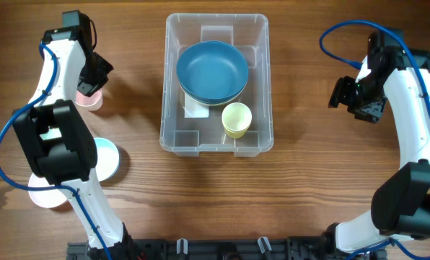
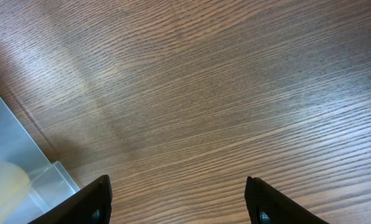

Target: Pack container

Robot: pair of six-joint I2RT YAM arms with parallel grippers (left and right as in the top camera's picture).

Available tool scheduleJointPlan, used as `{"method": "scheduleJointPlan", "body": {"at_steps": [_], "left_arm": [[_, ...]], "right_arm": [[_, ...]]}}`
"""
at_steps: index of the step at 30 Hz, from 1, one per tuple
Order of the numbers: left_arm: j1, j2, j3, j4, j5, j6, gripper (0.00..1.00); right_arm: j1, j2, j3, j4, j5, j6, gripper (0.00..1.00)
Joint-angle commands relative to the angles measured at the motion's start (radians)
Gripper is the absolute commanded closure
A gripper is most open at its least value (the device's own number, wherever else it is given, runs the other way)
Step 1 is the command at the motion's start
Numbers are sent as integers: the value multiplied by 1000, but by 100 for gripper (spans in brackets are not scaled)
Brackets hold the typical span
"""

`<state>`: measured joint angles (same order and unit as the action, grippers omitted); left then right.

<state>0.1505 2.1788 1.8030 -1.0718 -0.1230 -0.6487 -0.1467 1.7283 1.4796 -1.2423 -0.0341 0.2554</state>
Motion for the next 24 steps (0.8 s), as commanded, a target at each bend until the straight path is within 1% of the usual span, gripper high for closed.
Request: {"method": "scheduleJointPlan", "body": {"at_steps": [1, 2, 6, 9, 11, 13, 16, 18, 21, 24], "left_arm": [[-27, -39, 6, -10, 48, 44, 96], [-36, -58, 8, -14, 55, 43, 96], [-132, -244, 40, -78, 63, 43, 96], [-281, -443, 49, -138, 63, 42, 96], [-372, -523, 49, -157, 66, 38, 96], [-533, -599, 49, -153, 82, 2, 96], [-725, -604, 49, -112, 81, -45, 96], [-819, -568, 49, -87, 81, -67, 96], [-890, -497, 49, -68, 94, -92, 96], [-912, -419, 48, -83, 108, -93, 96]], "right_arm": [[2, -12, 16, -3, -12, -14, 31], [2, -12, 16, -3, -12, -13, 31], [1, -12, 16, -3, -11, -13, 31], [1, -12, 16, 2, -12, -8, 31], [1, -12, 16, 2, -12, 0, 31], [1, -12, 16, 1, -12, 9, 31], [2, -12, 16, -6, -13, 9, 30], [2, -12, 16, -7, -12, 8, 30], [2, -12, 16, -8, -13, 8, 31], [2, -12, 16, -8, -12, 8, 31]]}}
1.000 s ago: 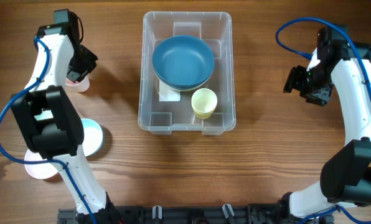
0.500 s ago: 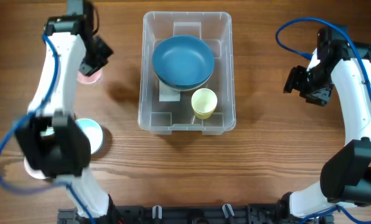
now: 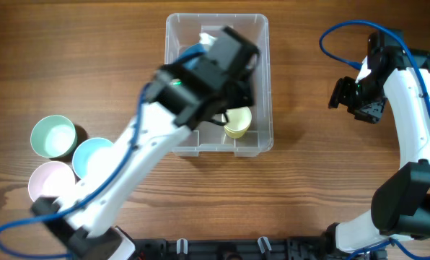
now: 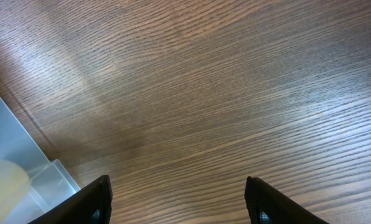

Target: Pack container

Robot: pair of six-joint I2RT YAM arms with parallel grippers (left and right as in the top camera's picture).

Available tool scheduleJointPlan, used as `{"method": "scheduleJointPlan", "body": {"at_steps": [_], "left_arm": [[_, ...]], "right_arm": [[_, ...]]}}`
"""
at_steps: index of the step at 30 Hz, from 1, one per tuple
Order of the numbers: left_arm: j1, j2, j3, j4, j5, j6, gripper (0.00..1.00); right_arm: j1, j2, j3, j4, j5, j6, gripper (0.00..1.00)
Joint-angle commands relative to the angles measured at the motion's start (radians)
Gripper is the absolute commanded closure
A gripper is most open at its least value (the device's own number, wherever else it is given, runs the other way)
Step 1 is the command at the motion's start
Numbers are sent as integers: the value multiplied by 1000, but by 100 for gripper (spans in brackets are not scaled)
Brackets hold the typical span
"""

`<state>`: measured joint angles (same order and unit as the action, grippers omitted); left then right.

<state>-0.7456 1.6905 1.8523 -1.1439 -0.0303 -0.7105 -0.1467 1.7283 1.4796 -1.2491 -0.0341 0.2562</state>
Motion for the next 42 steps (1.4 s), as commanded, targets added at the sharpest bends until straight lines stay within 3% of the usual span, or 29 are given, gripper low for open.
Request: {"method": "scheduleJointPlan", "body": {"at_steps": [1, 12, 13, 14, 16, 21, 24, 28, 30, 31, 34, 38, 42], "left_arm": [[-16, 93, -1, -21, 23, -32, 96], [-16, 210, -1, -34, 71, -31, 94], [-16, 210, -1, -35, 71, -31, 72], [-16, 210, -1, -35, 71, -31, 57], [-16, 210, -1, -35, 71, -31, 37], [-2, 201, 0, -48, 49, -27, 13], [86, 111, 0, -146, -101, -27, 0], [267, -53, 0, -271, -243, -27, 0], [391, -136, 0, -308, -251, -27, 0], [523, -202, -1, -336, -247, -28, 0], [718, -240, -3, -371, -201, -27, 0], [827, -217, -114, -364, -187, -27, 0], [869, -182, -362, -240, -123, -27, 0]], "right_arm": [[1, -12, 16, -2, -12, 8, 31], [2, -12, 16, -2, -13, 8, 31], [2, -12, 16, -2, -12, 8, 31], [1, -12, 16, -2, -13, 8, 31], [1, -12, 16, -2, -12, 8, 31], [2, -12, 16, -2, -12, 6, 31], [1, -12, 16, -4, -12, 6, 30], [1, -12, 16, -5, -12, 5, 31], [1, -12, 16, -4, -11, 5, 30], [1, -12, 16, -1, -11, 1, 30], [1, -12, 16, 0, -12, 1, 30], [2, -12, 16, -1, -12, -3, 30], [1, -12, 16, -1, -12, -5, 30]]}}
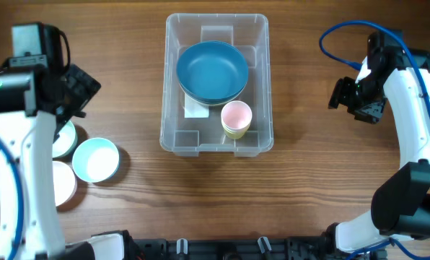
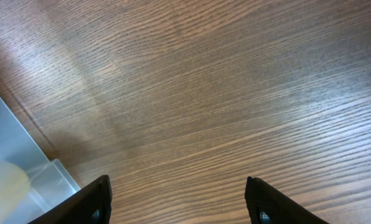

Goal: Pack container
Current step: 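Move the left gripper to the light-blue bowl and grasp its rim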

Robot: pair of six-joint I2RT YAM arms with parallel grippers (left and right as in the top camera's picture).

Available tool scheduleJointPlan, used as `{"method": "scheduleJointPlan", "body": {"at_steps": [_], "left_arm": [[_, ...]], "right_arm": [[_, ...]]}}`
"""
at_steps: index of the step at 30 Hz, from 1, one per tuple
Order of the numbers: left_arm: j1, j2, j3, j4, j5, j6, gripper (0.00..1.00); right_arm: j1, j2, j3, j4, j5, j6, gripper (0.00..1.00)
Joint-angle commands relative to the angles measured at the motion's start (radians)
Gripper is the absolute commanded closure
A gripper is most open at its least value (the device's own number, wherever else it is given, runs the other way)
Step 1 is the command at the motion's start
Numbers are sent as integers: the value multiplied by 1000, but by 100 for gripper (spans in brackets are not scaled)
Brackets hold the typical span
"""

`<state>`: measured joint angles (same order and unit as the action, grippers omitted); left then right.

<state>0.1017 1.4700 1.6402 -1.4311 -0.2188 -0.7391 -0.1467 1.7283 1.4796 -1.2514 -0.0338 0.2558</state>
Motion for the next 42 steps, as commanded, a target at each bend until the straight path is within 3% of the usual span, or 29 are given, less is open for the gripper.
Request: {"method": "scheduleJointPlan", "body": {"at_steps": [1, 6, 10, 23, 24, 28, 33, 34, 42], "left_arm": [[21, 50, -203, 77, 79, 1, 0], [21, 107, -445, 241, 95, 1, 0], [21, 153, -529, 353, 95, 2, 0], [21, 388, -542, 484, 100, 55, 0], [21, 389, -542, 486, 100, 55, 3], [21, 389, -541, 481, 100, 55, 51], [21, 377, -535, 481, 118, 87, 91], [21, 373, -528, 480, 129, 109, 96], [-60, 265, -292, 300, 133, 134, 96]], "right_arm": [[2, -12, 16, 2, -13, -5, 30], [2, -12, 16, 2, -12, -5, 30], [2, -12, 16, 1, -12, -5, 30], [2, -12, 16, -6, -12, -13, 30], [1, -12, 16, -5, -12, -13, 30], [1, -12, 16, 0, -11, -13, 30], [1, -12, 16, 1, -12, -13, 30], [2, -12, 16, 1, -12, -13, 30], [2, -12, 16, 2, -12, -13, 30]]}}
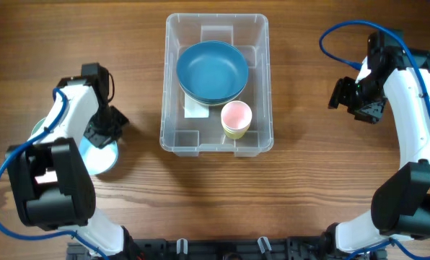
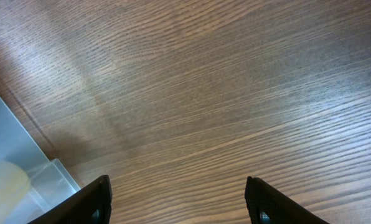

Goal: Pack container
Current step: 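Move the left gripper to the light-blue bowl and grasp its rim, then carry the light-blue bowl with the left gripper into the container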

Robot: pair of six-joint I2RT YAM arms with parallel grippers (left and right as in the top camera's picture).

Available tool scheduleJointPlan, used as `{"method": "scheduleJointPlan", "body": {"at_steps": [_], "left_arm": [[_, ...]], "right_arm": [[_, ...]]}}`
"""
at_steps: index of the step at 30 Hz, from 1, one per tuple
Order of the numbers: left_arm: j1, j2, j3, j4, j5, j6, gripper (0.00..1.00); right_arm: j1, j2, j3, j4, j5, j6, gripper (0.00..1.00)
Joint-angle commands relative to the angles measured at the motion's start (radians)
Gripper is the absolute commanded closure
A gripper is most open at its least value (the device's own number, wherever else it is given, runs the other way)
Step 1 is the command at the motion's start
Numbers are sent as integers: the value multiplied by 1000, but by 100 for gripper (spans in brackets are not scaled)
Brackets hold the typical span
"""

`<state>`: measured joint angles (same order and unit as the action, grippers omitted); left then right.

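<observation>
The clear plastic container (image 1: 164,87) stands mid-table. Inside it lie a blue bowl (image 1: 212,70) and a pink cup (image 1: 237,114) nested in a yellow cup (image 1: 233,132). At the left, my left gripper (image 1: 105,130) sits at the upper rim of a light blue cup (image 1: 99,160); from overhead its jaws are too dark to read. A green cup (image 1: 40,128) peeks out behind that arm. My right gripper (image 1: 348,97) hovers open over bare wood to the right of the container, nothing between its fingers (image 2: 92,199).
A white flat piece (image 1: 195,110) lies under the bowl's front edge. The container's corner (image 2: 11,168) shows at the lower left of the right wrist view. The left arm's own links cover part of the cups at the left.
My left gripper has moved from above the green cup at the far left to the rim of the light blue cup, closer to the container. The right arm has not moved.
My left gripper was at a pink cup at the upper left, with only the yellow cup beside the bowl. Then the left arm reached over the container. Then the pink cup sat in the yellow cup and the arm was back at the left, now at the light blue cup.
</observation>
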<state>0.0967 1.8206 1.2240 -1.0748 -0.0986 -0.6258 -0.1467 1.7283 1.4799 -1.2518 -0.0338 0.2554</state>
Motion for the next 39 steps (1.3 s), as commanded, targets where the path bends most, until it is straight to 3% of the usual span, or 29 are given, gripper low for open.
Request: {"method": "scheduleJointPlan", "body": {"at_steps": [1, 7, 12, 14, 20, 30, 31, 33, 35, 39], "left_arm": [[-87, -110, 185, -103, 13, 20, 96], [-345, -185, 483, -227, 64, 21, 96], [-603, -171, 525, -186, 57, 18, 96], [-674, -129, 525, -167, 57, -50, 96], [-701, -10, 523, -172, 56, -172, 96], [-701, 125, 498, -175, 56, -172, 96], [-701, 132, 495, -175, 57, -172, 93], [-701, 137, 495, -177, 57, -171, 70], [-701, 137, 496, -175, 57, -171, 60], [-673, 111, 498, -183, 57, -164, 58]], "right_arm": [[2, -12, 15, 3, -12, -13, 31], [1, -12, 15, 2, -13, -12, 30], [2, -12, 15, 1, -19, -12, 30], [2, -12, 15, -2, -20, -12, 30], [2, -12, 15, -3, -21, -11, 30], [2, -12, 15, -4, -28, -12, 30], [2, -12, 15, -4, -28, -12, 30], [2, -12, 15, -5, -27, -12, 31], [2, -12, 15, -6, -27, -12, 30], [2, -12, 15, -7, -27, -12, 30]]}}
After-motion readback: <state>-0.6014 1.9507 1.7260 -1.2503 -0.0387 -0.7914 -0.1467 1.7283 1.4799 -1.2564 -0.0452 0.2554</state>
